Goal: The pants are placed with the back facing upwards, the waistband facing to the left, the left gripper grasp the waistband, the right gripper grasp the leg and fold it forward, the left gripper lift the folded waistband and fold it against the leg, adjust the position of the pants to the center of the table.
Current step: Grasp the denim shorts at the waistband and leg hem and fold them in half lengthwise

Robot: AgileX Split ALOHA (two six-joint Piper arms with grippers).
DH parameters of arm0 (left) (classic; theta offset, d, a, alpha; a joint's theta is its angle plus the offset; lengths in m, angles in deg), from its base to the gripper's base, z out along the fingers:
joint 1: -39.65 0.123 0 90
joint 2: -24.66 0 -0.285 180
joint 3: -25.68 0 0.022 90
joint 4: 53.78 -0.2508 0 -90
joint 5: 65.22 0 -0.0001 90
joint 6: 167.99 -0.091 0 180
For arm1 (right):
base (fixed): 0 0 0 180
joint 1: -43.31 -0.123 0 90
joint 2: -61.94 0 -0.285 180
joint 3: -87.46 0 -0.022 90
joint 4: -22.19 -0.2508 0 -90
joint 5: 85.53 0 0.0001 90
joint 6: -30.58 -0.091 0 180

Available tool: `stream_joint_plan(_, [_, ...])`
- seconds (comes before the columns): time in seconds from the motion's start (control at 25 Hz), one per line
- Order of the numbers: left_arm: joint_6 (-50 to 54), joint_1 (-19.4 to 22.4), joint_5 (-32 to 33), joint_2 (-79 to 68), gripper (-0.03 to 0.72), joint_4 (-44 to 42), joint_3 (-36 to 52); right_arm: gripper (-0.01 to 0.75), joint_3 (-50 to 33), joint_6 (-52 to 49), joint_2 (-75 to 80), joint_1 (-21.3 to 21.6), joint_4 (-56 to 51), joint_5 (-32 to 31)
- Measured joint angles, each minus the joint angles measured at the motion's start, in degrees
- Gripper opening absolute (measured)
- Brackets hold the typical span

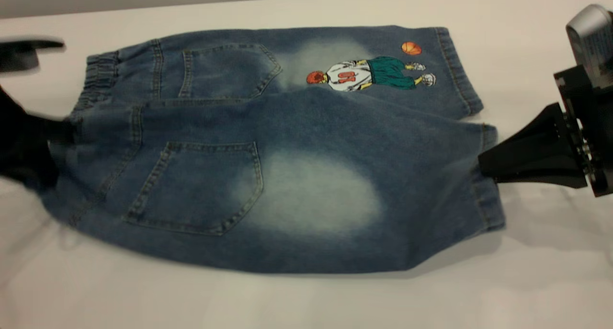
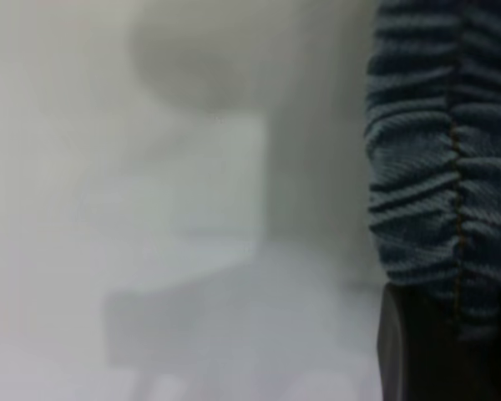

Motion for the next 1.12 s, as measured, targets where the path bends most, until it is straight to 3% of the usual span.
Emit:
stream_joint_plan(0.28, [0.0, -0.1, -1.1, 5.1, 0.162, 1.0, -0.1, 0.015, 0.7, 0.0, 0.0, 0.0, 2.1, -1.2])
stream_joint_plan(0.44, [0.1, -0.1, -0.9, 5.1, 0.162, 1.0, -0.2, 0.068, 0.1, -1.2, 0.2, 0.0, 7.0, -1.1])
stream_joint_plan(0.88, [-0.1, -0.1, -0.9, 5.1, 0.162, 1.3, -0.2, 0.501, -1.7, -1.8, 6.2, -4.1, 7.6, 0.7])
stream_joint_plan(1.12, [-0.1, -0.1, -1.1, 5.1, 0.162, 1.0, -0.2, 0.542, -2.0, -6.1, 6.4, -4.6, 10.2, 0.7])
